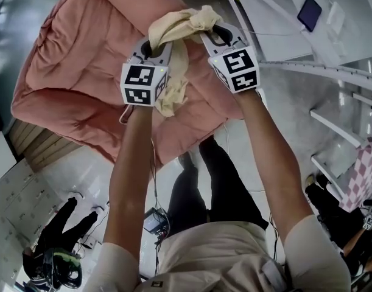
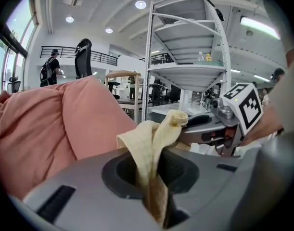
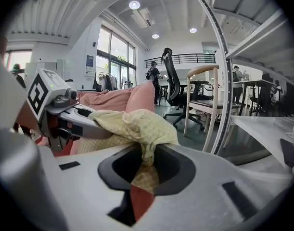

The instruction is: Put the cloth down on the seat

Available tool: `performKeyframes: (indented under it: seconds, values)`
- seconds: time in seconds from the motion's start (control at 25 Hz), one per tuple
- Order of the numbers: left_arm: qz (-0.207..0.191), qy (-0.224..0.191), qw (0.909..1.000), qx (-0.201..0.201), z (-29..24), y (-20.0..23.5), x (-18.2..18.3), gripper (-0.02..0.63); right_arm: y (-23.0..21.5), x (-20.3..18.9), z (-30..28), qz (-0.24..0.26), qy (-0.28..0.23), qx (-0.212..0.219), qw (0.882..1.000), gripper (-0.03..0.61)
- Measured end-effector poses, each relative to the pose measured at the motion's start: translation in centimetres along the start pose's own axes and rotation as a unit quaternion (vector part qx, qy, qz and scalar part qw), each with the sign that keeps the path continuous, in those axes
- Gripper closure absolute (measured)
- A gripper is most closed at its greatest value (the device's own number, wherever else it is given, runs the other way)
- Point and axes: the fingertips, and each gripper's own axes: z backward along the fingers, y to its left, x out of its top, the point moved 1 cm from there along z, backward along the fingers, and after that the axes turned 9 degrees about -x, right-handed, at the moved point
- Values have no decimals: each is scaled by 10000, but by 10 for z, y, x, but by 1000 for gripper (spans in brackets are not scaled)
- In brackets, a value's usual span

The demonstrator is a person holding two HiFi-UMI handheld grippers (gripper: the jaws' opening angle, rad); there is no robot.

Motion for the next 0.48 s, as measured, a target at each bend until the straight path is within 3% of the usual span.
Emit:
performKeyframes:
  seconds: [0.2,0.48]
  values:
    - [-38,-124,9998,119,-16,14,-18,550,-1,-21,-17,95,-198,-7,9998,512]
    - [105,-208,9995,206,-29,26,-42,531,4,-50,-33,122,-69,13,9999,499]
